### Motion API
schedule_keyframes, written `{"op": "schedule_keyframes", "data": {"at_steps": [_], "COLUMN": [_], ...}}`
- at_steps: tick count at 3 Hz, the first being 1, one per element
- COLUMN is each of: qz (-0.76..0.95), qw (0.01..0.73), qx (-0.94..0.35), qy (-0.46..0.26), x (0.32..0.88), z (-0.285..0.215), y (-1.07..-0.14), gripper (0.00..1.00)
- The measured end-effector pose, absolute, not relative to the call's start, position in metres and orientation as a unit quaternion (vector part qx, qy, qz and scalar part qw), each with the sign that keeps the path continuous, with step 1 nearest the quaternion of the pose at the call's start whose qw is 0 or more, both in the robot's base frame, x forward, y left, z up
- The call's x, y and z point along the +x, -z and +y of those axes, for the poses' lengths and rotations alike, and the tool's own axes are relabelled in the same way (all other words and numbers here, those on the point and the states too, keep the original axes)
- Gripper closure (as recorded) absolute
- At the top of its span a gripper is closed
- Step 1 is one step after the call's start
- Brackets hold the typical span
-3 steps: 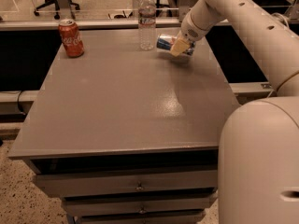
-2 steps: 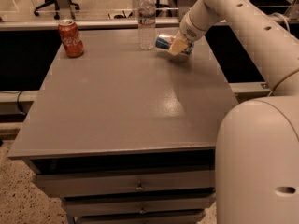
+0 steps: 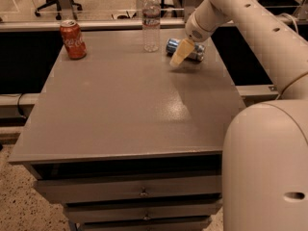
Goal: Move redbull can near water bottle
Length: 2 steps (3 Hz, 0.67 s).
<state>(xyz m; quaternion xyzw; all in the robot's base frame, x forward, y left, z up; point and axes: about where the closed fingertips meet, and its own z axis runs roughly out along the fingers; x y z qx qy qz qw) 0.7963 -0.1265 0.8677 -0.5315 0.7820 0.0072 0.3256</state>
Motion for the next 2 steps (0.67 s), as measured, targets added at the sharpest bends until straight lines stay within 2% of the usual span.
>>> {"op": "schedule_keyframes", "data": {"at_steps": [2], "qz": [0.771], "qw": [0.337], "qx": [-0.539], "qy": [-0.027], "x": [0.7826], "z": [-0.1166], "y": [-0.8778], "gripper": [0.0]}}
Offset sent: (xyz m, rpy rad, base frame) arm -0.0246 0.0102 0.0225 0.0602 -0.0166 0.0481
